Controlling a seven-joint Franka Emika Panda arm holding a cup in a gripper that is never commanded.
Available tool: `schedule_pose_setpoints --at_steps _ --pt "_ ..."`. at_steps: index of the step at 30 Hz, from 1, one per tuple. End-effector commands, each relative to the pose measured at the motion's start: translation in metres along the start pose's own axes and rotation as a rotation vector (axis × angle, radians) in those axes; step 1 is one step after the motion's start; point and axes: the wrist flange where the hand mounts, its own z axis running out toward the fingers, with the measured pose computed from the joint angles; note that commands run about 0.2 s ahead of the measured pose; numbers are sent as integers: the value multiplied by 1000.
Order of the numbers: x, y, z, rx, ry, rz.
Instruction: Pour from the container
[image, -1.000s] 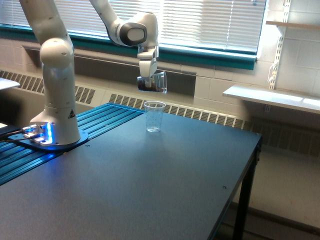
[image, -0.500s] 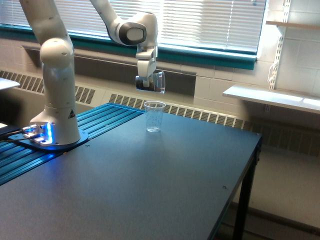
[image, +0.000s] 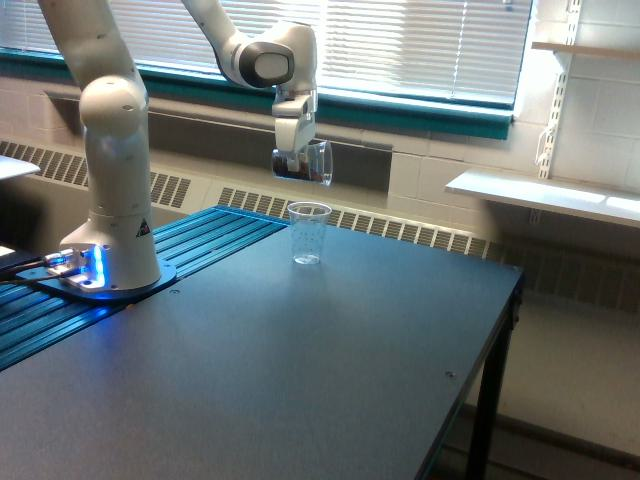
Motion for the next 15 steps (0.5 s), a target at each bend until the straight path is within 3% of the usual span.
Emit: schedule_pose_setpoints --at_steps 1,15 --pt "-2 -8 -3 7 -10 54" --pt "-12 -11 -2 8 -18 60"
